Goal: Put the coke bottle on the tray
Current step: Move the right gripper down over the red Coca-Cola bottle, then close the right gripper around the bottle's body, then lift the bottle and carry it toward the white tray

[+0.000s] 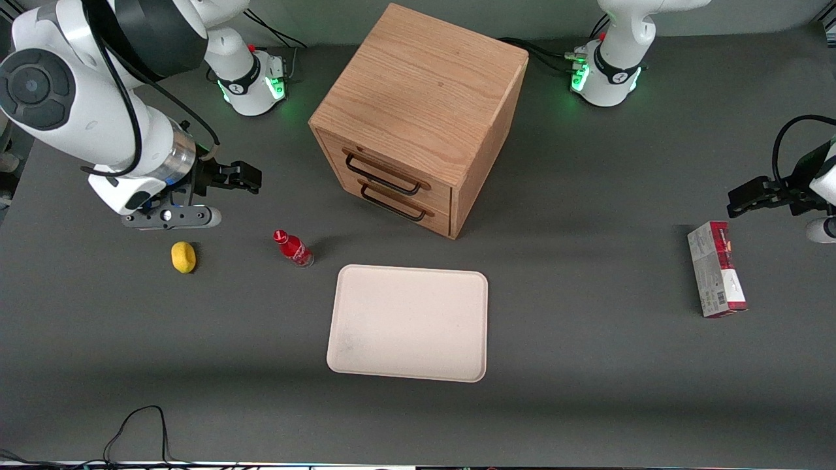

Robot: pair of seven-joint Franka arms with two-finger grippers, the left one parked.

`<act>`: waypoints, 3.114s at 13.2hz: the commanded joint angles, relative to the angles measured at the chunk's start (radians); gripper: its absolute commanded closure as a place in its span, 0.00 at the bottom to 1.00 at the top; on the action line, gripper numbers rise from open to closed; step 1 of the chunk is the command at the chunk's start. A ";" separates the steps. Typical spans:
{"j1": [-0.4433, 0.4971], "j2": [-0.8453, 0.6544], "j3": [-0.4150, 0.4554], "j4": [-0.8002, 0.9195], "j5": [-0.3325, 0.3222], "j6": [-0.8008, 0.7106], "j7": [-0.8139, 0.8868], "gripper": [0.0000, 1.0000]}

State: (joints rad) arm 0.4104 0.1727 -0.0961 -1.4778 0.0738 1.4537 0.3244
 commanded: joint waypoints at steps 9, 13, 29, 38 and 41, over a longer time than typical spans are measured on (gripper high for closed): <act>0.028 0.004 -0.002 -0.402 -0.012 0.502 0.015 0.00; 0.053 0.039 -0.002 -0.527 -0.041 0.692 0.019 0.00; 0.045 0.060 -0.013 -0.553 -0.049 0.708 -0.004 0.84; 0.042 0.053 -0.033 -0.446 -0.048 0.551 0.008 1.00; 0.041 0.060 -0.057 -0.212 -0.036 0.279 0.005 1.00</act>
State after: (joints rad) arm 0.4519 0.2369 -0.1376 -1.8499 0.0417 1.8967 0.3237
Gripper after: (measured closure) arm 0.687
